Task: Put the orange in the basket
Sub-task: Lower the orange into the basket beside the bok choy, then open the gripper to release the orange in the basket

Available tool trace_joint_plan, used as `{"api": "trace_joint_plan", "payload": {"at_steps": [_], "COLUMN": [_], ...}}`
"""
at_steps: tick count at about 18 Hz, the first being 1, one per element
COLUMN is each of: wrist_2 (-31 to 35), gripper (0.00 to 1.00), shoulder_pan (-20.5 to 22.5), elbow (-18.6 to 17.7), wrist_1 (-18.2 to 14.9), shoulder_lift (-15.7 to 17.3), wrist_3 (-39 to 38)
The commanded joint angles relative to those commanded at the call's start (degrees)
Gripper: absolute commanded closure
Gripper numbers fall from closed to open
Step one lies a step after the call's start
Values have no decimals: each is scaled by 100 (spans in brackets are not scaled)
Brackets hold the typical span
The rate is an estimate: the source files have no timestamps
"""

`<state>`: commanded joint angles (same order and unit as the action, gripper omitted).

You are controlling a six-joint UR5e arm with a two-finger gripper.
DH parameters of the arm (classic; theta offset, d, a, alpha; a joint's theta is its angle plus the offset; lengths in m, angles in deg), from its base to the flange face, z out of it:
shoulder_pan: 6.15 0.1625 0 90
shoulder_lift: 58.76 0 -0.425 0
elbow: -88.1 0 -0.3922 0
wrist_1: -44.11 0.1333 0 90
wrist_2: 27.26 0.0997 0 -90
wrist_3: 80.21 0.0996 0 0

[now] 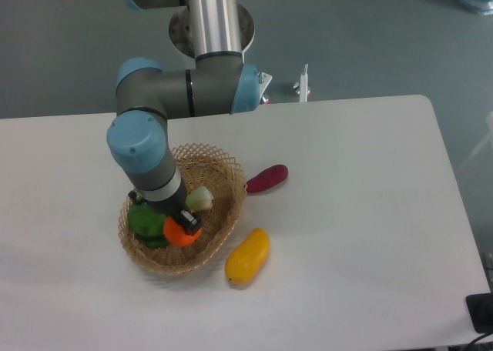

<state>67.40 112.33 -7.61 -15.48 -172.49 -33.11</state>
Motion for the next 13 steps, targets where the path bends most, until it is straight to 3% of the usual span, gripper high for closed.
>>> {"api": "trace_joint_plan", "payload": {"at_steps": [7,10,13], "wrist_2": [9,26,35], "gripper": [33,9,0], "shoulder_pan": [-18,-18,-9], "elbow": [70,88,105], "wrist_1": [0,0,0], "shoulder_lift": [-88,-97,-44], "wrist_3": [18,44,35]}}
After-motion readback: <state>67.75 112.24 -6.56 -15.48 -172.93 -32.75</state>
